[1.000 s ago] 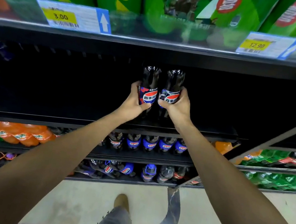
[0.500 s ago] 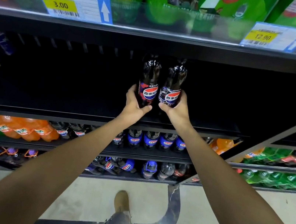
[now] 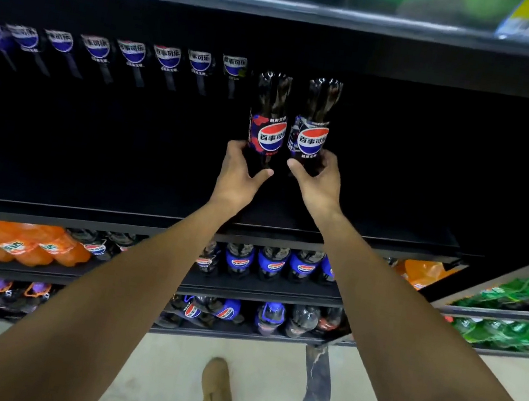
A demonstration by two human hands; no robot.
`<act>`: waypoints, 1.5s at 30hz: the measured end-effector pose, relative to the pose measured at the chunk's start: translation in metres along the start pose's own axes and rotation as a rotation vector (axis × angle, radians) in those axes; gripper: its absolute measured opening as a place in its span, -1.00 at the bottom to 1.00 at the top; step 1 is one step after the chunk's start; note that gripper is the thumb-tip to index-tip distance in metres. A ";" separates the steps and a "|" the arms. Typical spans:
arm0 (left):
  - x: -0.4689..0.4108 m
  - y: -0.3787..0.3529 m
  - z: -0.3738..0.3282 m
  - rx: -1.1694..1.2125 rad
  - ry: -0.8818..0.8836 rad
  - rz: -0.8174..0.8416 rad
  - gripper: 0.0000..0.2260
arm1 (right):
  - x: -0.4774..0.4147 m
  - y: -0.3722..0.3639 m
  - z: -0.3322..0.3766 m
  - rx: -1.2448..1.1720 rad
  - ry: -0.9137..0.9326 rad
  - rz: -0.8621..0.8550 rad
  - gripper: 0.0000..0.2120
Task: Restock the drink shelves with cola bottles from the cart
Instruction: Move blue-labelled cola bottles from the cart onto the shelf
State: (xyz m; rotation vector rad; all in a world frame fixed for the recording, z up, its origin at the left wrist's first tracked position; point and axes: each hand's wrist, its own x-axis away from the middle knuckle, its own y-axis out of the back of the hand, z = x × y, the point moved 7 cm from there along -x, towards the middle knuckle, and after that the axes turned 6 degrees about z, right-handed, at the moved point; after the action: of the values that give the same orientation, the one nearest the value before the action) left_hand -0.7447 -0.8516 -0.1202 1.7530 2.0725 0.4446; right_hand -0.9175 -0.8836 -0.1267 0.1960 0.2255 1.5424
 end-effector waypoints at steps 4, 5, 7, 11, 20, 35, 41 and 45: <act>-0.030 -0.003 0.002 0.019 -0.012 -0.006 -0.40 | -0.029 -0.004 0.000 0.000 0.017 0.000 -0.39; -0.039 -0.005 0.002 0.029 -0.016 -0.007 -0.40 | -0.036 -0.005 0.001 -0.004 0.019 -0.011 -0.39; -0.049 -0.005 0.003 0.030 -0.015 -0.014 -0.40 | -0.046 -0.008 0.002 0.001 0.014 -0.026 -0.38; -0.070 -0.007 0.005 0.003 -0.012 -0.066 -0.41 | -0.069 -0.015 0.005 0.004 0.037 -0.018 -0.36; -0.108 -0.004 0.005 -0.134 0.023 -0.202 -0.41 | -0.104 -0.032 0.009 0.000 0.072 -0.027 -0.39; -0.130 -0.003 0.008 -0.180 -0.004 -0.340 -0.61 | -0.134 -0.042 0.006 0.270 0.075 -0.034 -0.40; -0.134 -0.002 0.015 -0.133 0.083 -0.350 -0.63 | -0.133 -0.040 0.007 0.283 0.064 -0.073 -0.37; -0.140 -0.001 0.023 -0.114 0.172 -0.368 -0.63 | -0.140 -0.038 0.001 0.253 0.020 -0.111 -0.49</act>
State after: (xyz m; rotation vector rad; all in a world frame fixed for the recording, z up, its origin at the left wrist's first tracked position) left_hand -0.7143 -0.9896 -0.1278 1.2689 2.3721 0.6024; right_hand -0.8832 -1.0247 -0.1327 0.3610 0.4412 1.4043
